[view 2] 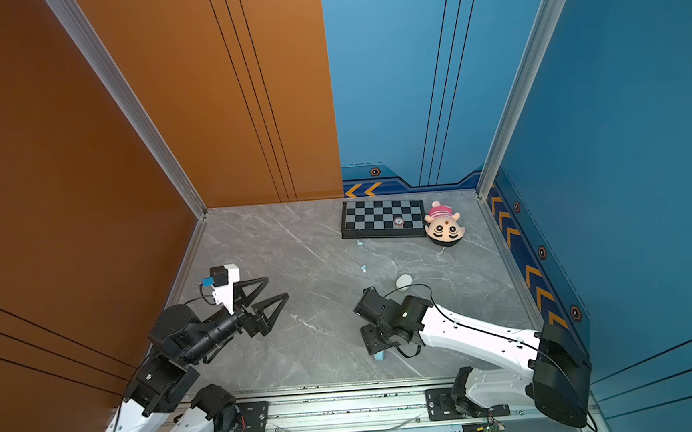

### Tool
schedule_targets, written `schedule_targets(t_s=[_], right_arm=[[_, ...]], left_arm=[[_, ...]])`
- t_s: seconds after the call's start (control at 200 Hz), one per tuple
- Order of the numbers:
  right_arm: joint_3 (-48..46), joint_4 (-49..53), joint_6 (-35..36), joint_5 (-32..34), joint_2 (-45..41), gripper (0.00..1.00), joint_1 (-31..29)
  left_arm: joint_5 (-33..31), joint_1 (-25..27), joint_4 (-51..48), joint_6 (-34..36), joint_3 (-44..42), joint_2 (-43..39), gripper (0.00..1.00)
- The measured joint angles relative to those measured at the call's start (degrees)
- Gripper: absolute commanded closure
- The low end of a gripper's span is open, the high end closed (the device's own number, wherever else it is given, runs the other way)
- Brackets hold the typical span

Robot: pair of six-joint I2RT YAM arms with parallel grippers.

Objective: Insert the wireless bluetooth earbuds into the charging case

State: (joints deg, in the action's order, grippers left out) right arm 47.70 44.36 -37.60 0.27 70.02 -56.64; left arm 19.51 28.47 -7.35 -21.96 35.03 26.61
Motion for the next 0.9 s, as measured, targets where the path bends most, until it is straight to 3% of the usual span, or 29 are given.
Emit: schedule_targets(t_s=[0.29,0.621,0.751,0.901], right_arm=[[-2.0,-0.7,-2.3,-1.3,0.1,0.31,1.1],[-1.8,-2.9,-2.3,-4.6,10.5,0.38,2.6],[-0.2,-2.9,-1.7,-5.4,14.1,0.45,3.1],[1.7,-3.1,-0.3,-6.8,17.8,0.65,4.4]], left_arm=[[0.8,0.1,-0.2,0.0,-0.4,0.5,0.02],[3.2,1.9,-0.2,2.2,-0.6,1.6,0.01],[3.2,2.4,-0.2,3.4,-0.8,1.5,0.01],[3.0,3.1,-0.3,4.4,-1.0,1.5,0.00]])
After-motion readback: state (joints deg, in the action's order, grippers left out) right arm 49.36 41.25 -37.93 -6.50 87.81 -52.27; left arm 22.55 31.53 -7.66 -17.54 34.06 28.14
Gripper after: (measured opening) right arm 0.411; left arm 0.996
